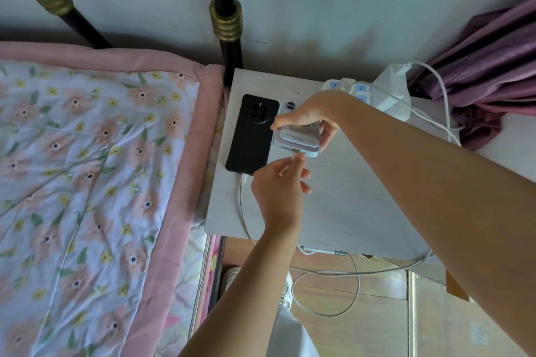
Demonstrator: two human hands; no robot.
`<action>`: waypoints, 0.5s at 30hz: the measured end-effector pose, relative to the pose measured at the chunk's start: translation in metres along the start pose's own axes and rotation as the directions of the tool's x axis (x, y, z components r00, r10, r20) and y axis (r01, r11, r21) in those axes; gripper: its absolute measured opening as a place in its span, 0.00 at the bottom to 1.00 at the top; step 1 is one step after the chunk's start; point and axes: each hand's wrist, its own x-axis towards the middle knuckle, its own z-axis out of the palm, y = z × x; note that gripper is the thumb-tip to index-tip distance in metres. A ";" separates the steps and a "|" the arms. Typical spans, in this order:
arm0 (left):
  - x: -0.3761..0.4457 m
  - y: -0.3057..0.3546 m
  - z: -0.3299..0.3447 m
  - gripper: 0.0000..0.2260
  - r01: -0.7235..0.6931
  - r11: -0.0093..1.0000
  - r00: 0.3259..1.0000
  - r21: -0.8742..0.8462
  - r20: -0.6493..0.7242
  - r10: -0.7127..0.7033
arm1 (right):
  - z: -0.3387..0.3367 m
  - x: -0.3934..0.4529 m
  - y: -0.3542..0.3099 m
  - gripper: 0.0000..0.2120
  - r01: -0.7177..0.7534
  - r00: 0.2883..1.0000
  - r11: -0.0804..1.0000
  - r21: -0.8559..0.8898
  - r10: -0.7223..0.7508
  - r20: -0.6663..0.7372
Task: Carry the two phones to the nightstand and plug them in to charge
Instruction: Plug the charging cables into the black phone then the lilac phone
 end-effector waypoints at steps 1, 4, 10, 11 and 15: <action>0.000 0.000 0.000 0.11 0.003 1.000 1.000 0.001 -0.003 -0.003 | 0.001 0.000 0.000 0.23 -0.004 1.000 1.000 -0.003 0.004 0.003; 0.001 -0.001 0.000 0.11 -0.005 1.000 1.000 0.013 -0.001 0.005 | 0.002 0.002 0.001 0.23 -0.008 1.000 1.000 0.000 0.008 0.007; 0.004 -0.004 -0.002 0.11 0.015 1.000 1.000 0.020 0.002 -0.015 | 0.008 0.006 0.003 0.24 -0.007 1.000 1.000 0.023 0.008 -0.021; 0.005 -0.006 -0.002 0.11 0.021 0.999 1.000 0.029 0.009 -0.021 | 0.009 0.006 0.003 0.23 -0.006 1.000 1.000 0.020 0.007 -0.019; 0.006 -0.014 -0.003 0.11 0.028 0.998 0.999 0.063 0.016 -0.029 | 0.019 0.008 0.006 0.26 0.006 0.994 0.999 0.037 -0.002 -0.114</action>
